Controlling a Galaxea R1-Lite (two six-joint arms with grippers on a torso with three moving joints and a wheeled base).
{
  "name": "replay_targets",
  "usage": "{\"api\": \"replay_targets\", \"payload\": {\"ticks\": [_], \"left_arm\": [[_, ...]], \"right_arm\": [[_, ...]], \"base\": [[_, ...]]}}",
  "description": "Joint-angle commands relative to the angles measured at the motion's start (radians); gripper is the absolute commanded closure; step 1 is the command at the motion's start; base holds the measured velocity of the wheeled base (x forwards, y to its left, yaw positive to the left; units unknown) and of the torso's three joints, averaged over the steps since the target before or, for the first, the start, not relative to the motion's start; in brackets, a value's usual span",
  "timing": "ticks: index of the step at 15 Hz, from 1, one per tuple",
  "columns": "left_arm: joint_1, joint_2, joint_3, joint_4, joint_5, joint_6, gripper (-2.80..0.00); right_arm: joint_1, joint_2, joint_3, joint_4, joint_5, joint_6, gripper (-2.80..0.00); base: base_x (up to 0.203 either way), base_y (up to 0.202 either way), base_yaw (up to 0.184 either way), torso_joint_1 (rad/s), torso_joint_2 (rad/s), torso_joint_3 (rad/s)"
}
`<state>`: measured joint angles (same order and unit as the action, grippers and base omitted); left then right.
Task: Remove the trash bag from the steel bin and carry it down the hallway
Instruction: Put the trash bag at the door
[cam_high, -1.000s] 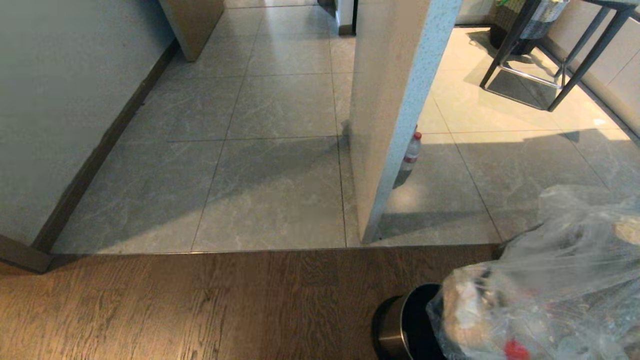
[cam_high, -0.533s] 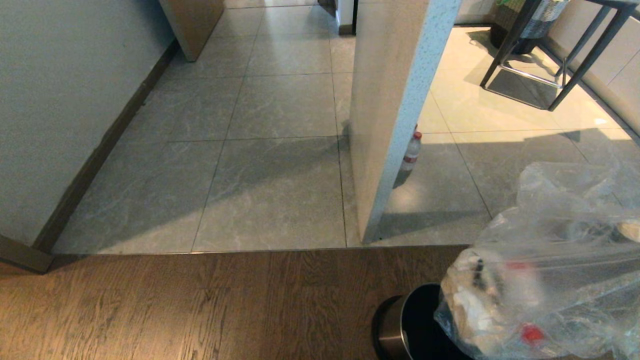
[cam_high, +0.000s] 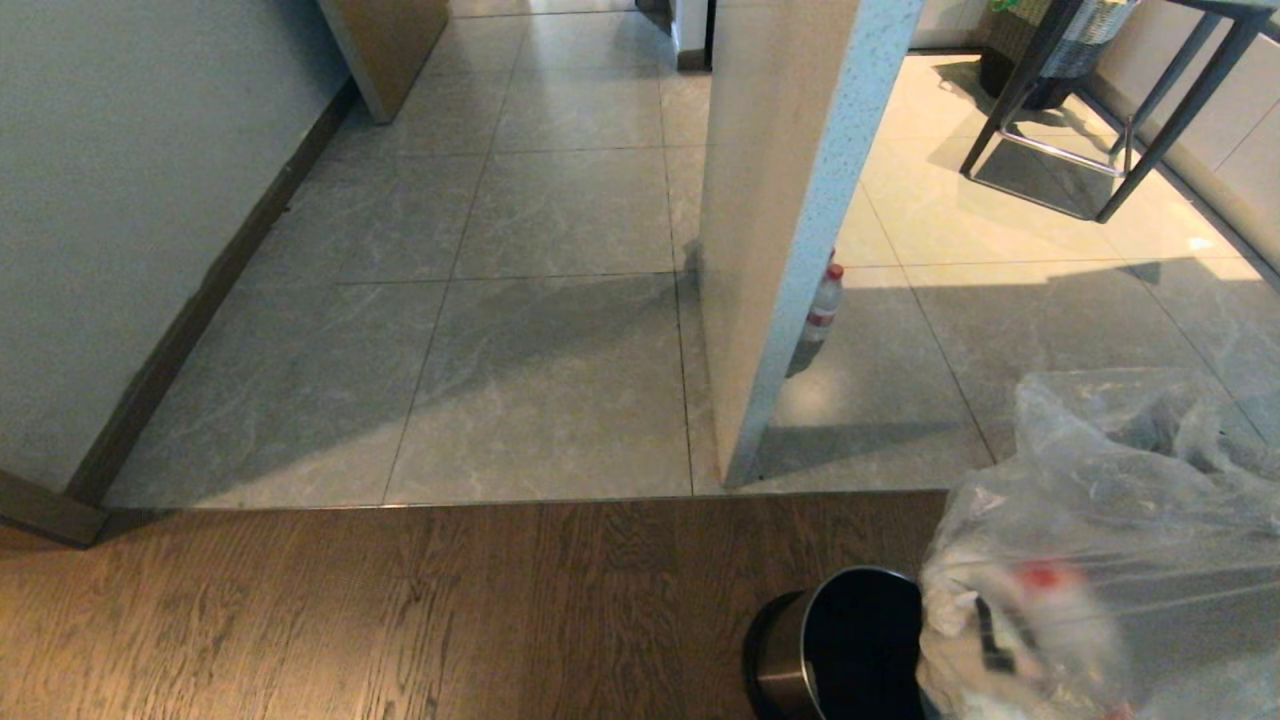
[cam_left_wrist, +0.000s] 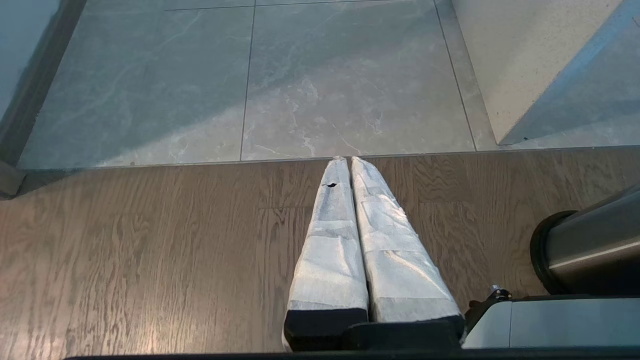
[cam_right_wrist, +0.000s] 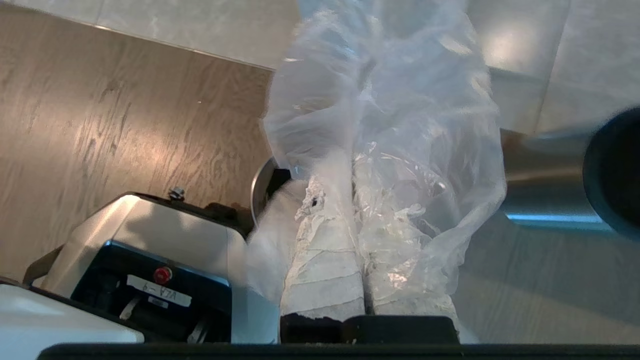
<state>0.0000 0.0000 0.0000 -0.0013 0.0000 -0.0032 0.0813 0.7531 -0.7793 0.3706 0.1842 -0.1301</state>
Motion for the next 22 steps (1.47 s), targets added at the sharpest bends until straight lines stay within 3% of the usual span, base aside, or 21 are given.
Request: {"api": "replay_targets", "payload": {"ticks": [1, 7, 11, 14, 18, 22], "left_arm": [[0.0, 0.0, 0.0, 0.0, 0.0, 0.0, 0.0], [0.0, -0.001, 0.0, 0.0, 0.0, 0.0, 0.0], [0.0, 0.0, 0.0, 0.0, 0.0, 0.0, 0.0], [0.0, 0.0, 0.0, 0.0, 0.0, 0.0, 0.0], [0.002, 0.0, 0.0, 0.0, 0.0, 0.0, 0.0], [0.0, 0.0, 0.0, 0.0, 0.0, 0.0, 0.0]], "right_arm": [[-0.001, -0.093, 0.02, 0.016, -0.015, 0.006, 0.0], [-0.016, -0.339, 0.151, 0.09, -0.055, 0.052, 0.0], [-0.064, -0.533, 0.393, 0.065, -0.058, 0.061, 0.0], [-0.071, -0.653, 0.579, -0.081, -0.066, 0.054, 0.0], [-0.072, -0.749, 0.781, -0.385, -0.163, 0.108, 0.0], [-0.072, -0.753, 0.781, -0.383, -0.18, 0.134, 0.0]], "base": [[0.0, 0.0, 0.0, 0.0, 0.0, 0.0], [0.0, 0.0, 0.0, 0.0, 0.0, 0.0], [0.0, 0.0, 0.0, 0.0, 0.0, 0.0], [0.0, 0.0, 0.0, 0.0, 0.0, 0.0], [0.0, 0.0, 0.0, 0.0, 0.0, 0.0], [0.0, 0.0, 0.0, 0.0, 0.0, 0.0]]}}
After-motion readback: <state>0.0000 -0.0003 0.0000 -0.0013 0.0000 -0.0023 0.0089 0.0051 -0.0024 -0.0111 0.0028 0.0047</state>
